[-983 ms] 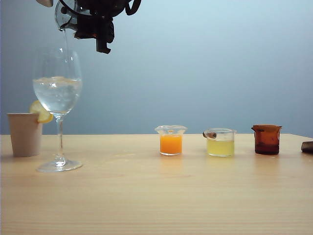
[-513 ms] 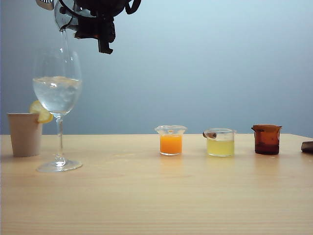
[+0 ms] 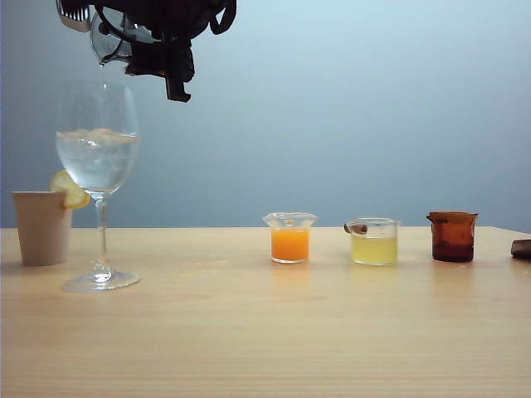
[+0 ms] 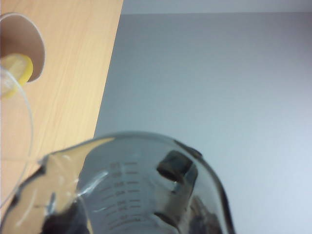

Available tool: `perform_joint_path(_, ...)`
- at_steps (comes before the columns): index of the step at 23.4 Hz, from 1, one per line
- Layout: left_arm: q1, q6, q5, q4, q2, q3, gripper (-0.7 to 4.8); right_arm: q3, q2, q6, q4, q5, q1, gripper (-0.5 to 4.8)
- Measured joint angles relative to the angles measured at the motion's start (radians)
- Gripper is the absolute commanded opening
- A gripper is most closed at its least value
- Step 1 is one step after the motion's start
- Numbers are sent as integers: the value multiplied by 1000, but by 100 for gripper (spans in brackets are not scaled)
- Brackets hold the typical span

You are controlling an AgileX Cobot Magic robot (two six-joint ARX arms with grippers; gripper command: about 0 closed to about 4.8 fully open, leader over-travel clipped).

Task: Pick up the first measuring cup from the left, pour the coconut rum inside into the goblet, and finally put the measuring cup back in its original place.

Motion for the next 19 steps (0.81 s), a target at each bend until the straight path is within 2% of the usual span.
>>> perform_joint_path(10, 0, 0, 0, 0, 0, 0, -4, 0, 0, -58, 0, 0, 0, 77)
perform_joint_path(17, 0, 0, 0, 0, 0, 0, -4, 0, 0, 146, 46, 16, 0, 76)
perform_joint_path(18, 0, 0, 0, 0, 0, 0, -4, 0, 1, 267, 100, 51, -3, 76)
perform_joint_path(19, 0, 0, 0, 0, 0, 0, -4, 0, 1, 329, 125, 67, -6, 76)
